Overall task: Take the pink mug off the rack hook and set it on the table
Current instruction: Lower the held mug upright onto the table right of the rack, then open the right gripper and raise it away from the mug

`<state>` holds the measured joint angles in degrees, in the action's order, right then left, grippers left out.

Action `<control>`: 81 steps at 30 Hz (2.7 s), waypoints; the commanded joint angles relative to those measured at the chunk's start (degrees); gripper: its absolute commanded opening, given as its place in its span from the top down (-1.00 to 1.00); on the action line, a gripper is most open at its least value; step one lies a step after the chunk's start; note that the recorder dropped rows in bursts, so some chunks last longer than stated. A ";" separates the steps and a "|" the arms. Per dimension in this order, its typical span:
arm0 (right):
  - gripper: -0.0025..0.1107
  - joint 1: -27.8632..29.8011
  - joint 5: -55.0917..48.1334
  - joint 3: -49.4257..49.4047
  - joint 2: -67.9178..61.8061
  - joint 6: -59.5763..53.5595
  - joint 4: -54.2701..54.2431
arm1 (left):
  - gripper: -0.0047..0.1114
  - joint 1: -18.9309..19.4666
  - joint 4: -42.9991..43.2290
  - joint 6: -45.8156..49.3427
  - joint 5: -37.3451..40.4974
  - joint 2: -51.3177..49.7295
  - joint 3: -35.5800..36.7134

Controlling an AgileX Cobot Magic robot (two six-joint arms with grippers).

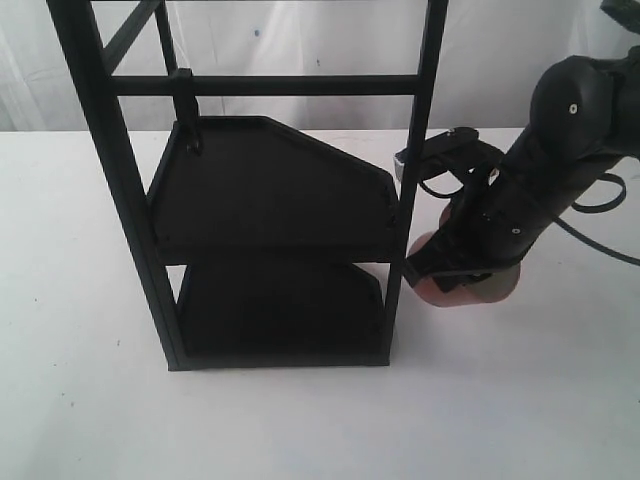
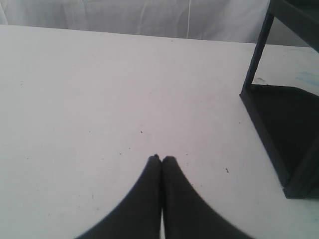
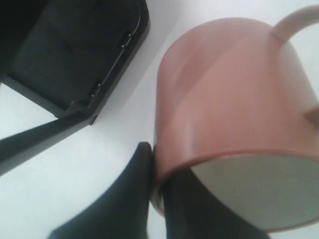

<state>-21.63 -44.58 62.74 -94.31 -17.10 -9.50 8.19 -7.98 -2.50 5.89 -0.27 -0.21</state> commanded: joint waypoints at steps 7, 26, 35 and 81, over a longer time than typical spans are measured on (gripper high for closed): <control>0.96 0.47 0.19 -0.18 -1.92 -0.81 -0.36 | 0.92 -0.31 -0.43 -0.05 -0.25 -0.31 0.21; 0.67 0.47 0.54 -0.18 -1.92 -0.81 -0.56 | 0.92 -0.31 -0.43 -0.05 -0.25 -0.31 0.21; 0.67 0.47 0.75 -0.18 -1.92 -0.81 -0.56 | 0.92 -0.31 -0.43 -0.05 -0.25 -0.31 0.21; 0.67 13.26 21.74 -13.25 19.42 48.37 37.04 | 0.92 -0.31 -0.43 -0.05 -0.25 -0.31 0.21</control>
<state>-10.02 -27.96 51.72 -76.17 26.38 26.70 8.19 -7.98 -2.50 5.89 -0.27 -0.21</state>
